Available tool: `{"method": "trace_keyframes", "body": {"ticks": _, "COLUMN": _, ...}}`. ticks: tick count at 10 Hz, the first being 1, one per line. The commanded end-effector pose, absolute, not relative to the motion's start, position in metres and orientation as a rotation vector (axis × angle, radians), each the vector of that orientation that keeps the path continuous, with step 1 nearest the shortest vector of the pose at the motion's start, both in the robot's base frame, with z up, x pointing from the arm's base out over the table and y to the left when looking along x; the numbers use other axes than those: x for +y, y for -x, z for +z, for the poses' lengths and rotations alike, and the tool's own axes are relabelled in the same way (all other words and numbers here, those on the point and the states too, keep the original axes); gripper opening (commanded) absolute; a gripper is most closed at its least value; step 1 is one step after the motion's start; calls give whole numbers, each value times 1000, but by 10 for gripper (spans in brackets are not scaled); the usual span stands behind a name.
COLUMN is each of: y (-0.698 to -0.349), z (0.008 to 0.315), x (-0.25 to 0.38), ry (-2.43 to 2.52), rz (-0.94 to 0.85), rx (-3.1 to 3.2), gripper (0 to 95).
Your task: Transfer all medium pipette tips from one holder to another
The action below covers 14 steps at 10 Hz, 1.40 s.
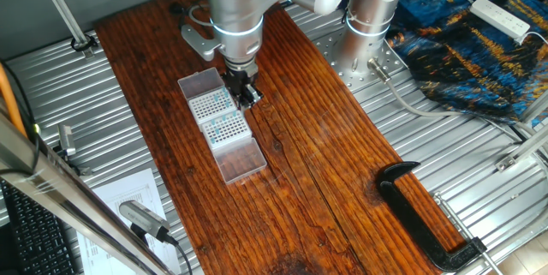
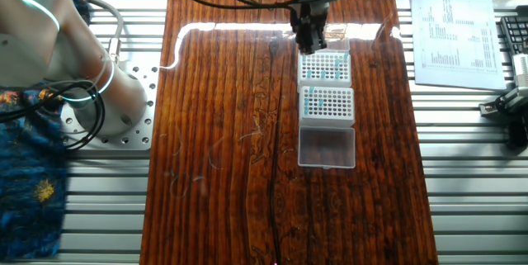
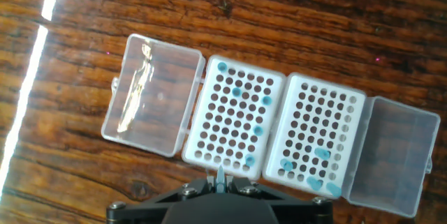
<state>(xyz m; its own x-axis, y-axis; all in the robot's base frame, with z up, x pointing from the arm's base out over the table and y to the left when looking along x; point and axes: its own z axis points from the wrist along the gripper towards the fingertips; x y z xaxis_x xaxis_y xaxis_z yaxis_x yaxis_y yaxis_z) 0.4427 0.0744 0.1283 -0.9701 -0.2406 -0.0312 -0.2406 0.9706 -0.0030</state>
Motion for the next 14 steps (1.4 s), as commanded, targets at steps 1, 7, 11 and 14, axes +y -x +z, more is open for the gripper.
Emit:
{"method": "trace_keyframes", "body": {"ticks": 1, "y": -444, "z": 128, "x": 73, "ry": 378, "rz": -1, "rx": 3088, "gripper": 0}}
{"method": "trace_keyframes", "body": {"ticks": 7, "y": -452, "z": 124, "x": 67, "ry": 409, "rz": 4, "rx": 3087, "gripper": 0}}
{"method": "trace_keyframes", "body": {"ticks": 11, "y": -453, "z": 122, "x": 67, "ry": 416, "rz": 14, "rx": 3083, "gripper": 0}}
{"method": "trace_keyframes", "body": {"ticks": 14, "y": -453, "z": 122, "x": 67, "ry": 424, "rz": 12, "rx": 3084, "gripper": 0}}
